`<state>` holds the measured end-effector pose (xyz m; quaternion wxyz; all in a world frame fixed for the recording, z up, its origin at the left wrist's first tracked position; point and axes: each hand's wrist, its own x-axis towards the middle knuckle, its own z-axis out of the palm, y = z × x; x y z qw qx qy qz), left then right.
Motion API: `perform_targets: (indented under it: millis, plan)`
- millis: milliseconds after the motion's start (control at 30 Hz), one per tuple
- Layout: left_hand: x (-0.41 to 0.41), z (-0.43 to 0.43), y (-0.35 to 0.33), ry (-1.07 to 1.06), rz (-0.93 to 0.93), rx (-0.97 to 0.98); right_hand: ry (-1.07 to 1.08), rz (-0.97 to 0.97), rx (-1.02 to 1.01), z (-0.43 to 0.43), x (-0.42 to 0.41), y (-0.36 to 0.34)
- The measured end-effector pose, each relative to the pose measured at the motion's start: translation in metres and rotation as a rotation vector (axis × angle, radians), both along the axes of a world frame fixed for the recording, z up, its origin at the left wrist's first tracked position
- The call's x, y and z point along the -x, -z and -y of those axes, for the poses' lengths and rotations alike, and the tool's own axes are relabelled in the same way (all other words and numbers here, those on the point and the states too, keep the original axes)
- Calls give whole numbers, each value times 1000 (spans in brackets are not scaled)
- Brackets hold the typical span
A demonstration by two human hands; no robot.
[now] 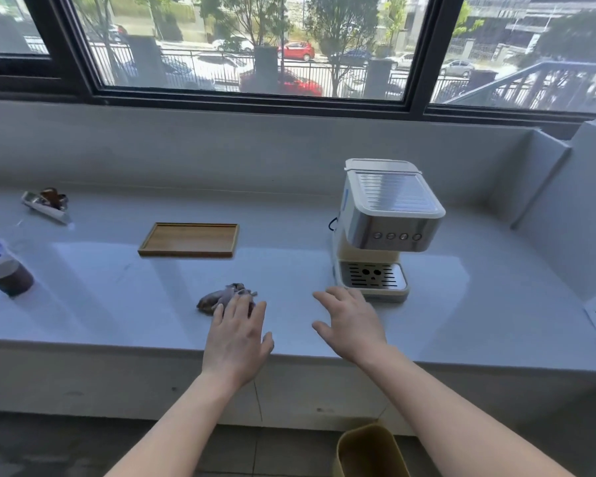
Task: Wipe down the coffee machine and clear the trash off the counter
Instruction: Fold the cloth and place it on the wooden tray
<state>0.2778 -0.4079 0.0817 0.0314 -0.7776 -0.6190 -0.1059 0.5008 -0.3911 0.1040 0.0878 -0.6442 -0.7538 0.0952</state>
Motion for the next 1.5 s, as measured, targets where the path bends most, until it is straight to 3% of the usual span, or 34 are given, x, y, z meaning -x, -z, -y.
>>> perform_targets:
  millis: [533, 900, 1500]
  plan:
    - [90, -88, 34, -120, -93, 198, -219, 6, 129, -118, 102, 53]
    - [112, -148, 73, -88, 119, 547, -365, 7, 446, -183, 146, 81]
    - [144, -215, 80, 252, 110, 564, -242, -9, 376, -203, 186, 98]
